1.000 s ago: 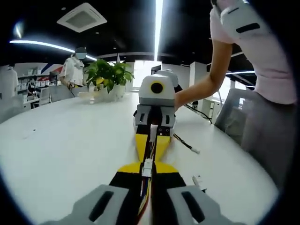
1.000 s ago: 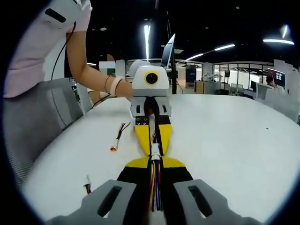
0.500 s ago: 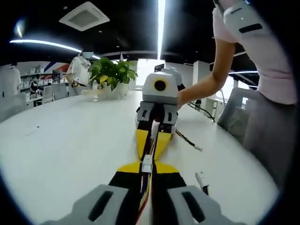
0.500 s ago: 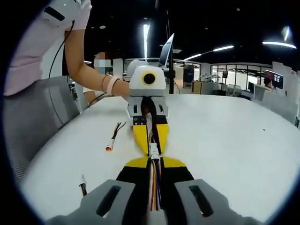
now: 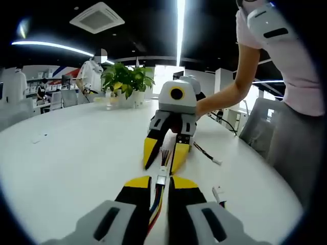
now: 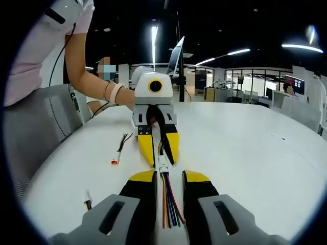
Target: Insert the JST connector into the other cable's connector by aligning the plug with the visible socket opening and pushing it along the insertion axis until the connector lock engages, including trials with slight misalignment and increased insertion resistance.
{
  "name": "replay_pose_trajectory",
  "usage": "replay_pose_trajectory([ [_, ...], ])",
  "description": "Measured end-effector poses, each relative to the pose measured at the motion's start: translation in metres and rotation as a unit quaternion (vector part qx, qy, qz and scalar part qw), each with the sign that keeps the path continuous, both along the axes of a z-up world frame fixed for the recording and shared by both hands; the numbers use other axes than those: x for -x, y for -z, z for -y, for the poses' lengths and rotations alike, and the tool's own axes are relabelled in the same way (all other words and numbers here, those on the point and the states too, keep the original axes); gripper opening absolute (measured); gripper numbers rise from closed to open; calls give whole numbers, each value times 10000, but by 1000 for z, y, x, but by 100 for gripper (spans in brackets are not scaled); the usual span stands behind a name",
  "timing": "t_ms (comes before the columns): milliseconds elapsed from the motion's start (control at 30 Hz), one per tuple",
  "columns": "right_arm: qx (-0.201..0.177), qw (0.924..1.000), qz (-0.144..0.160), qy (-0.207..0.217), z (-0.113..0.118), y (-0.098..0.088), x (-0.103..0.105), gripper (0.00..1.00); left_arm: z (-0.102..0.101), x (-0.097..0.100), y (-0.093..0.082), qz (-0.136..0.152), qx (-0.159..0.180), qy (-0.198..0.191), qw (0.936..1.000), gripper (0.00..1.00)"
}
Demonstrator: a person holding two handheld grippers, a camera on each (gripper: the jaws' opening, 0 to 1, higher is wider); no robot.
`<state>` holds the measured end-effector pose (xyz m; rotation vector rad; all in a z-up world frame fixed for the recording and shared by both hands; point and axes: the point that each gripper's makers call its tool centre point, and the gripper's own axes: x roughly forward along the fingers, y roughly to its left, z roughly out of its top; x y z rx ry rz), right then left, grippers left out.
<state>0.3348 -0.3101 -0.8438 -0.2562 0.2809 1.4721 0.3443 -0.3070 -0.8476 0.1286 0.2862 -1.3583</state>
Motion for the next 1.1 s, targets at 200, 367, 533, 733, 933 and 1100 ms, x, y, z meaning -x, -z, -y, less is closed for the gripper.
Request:
replay_pose_trajectory([
  [200, -17, 9999, -45, 102, 2, -6, -1, 19, -1, 2, -3, 62, -89, -55, 9999, 14],
  [367, -41, 9998, 56, 173, 7, -15, -3, 18, -6, 5, -12, 141, -143, -95, 9998, 15],
  [533, -56, 9998, 118, 169, 14, -27, 2, 15, -9, 11, -22, 187, -130, -133, 9997, 16],
  [733, -14, 9997, 158, 197, 22, -35, 9, 16, -9, 12, -19, 179, -171, -146, 9996, 16],
  [933, 22, 9997, 211, 139, 25, -41, 19, 16, -12, 8, -16, 191, -275, -206, 9992, 17],
  [1100, 46, 9998, 207, 44, 27, -43, 25, 15, -12, 3, -10, 201, -363, -206, 9989, 17],
])
